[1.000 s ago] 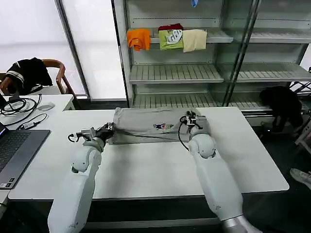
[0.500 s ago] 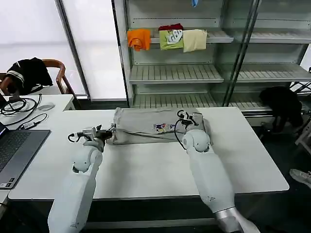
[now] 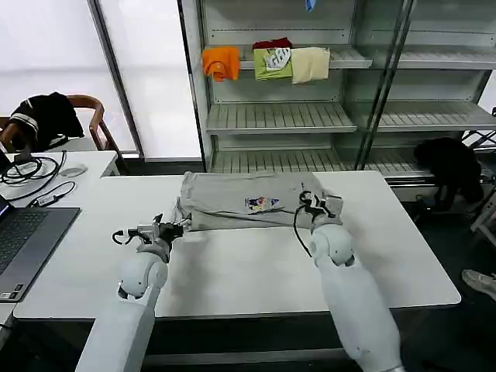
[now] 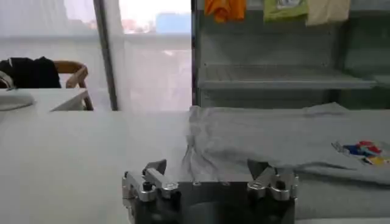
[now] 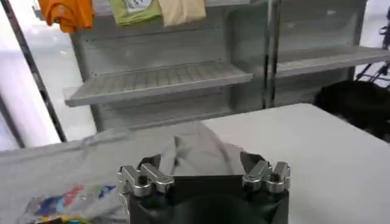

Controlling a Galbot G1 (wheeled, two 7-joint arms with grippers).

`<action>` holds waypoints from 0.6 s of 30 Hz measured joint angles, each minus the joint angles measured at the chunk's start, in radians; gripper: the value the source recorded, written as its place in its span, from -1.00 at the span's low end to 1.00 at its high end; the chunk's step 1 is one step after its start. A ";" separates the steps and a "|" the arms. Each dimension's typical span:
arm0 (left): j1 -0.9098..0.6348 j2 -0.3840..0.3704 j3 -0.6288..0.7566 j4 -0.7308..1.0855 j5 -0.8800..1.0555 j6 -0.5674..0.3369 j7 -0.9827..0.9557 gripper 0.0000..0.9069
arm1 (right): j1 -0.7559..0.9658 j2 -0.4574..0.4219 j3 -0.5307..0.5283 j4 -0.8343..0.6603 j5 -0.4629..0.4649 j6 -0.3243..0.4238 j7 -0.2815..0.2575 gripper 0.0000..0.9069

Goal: Fold and organize the clothes.

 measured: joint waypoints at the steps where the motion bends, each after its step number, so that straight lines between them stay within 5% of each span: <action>1: 0.003 -0.001 0.000 -0.002 0.002 0.000 -0.001 1.00 | -0.008 -0.009 0.001 0.007 0.002 -0.001 0.000 1.00; 18: 0.005 0.003 -0.002 0.019 0.011 0.000 -0.001 1.00 | -0.060 -0.064 -0.014 0.013 0.021 -0.004 -0.017 1.00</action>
